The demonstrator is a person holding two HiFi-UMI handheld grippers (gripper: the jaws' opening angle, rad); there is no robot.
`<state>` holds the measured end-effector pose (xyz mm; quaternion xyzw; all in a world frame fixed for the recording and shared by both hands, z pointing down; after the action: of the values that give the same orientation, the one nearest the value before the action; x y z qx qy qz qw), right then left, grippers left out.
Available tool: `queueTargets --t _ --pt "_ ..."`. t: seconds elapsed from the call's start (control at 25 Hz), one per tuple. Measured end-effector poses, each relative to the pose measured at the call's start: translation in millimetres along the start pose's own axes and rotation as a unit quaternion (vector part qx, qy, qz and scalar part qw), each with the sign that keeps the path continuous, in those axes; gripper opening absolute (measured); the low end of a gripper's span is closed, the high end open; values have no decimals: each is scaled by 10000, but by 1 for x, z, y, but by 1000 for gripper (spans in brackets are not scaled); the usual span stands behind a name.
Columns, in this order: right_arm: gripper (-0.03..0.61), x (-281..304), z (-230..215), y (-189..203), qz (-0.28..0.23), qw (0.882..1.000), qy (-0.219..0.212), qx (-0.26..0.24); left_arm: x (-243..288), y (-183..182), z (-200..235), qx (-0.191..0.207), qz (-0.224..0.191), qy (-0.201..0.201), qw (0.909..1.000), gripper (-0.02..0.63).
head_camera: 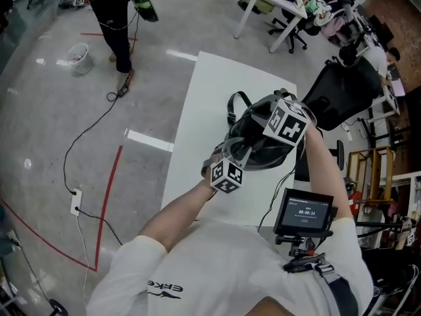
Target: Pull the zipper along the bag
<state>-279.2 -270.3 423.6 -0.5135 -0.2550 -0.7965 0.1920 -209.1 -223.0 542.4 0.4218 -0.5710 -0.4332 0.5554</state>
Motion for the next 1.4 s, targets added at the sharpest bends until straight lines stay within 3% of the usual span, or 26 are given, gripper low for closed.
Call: queueTargets --t 0.52,1.04,1.4 --pt "49 26 9 -17 598 9943 -525 -712 -1 -3 -7 2 -57 64 10000 101" --pt "49 58 29 -22 807 9890 -971 -766 -2 -6 -6 -22 -64 55 10000 101" --pt "51 80 31 -16 958 9867 -1037 -807 5 0 0 -54 -58 31 10000 101"
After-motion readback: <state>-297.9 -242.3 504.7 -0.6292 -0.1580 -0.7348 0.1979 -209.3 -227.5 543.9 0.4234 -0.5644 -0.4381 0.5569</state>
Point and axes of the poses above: the fingertips, and each gripper's own axes: x forward along the fingers, z to its left, y out of its underside, the point moved 4 cm from there along -x, backward along the fingers, and after that the axes turned 4 degrees about -x, right-handed, at the moved point
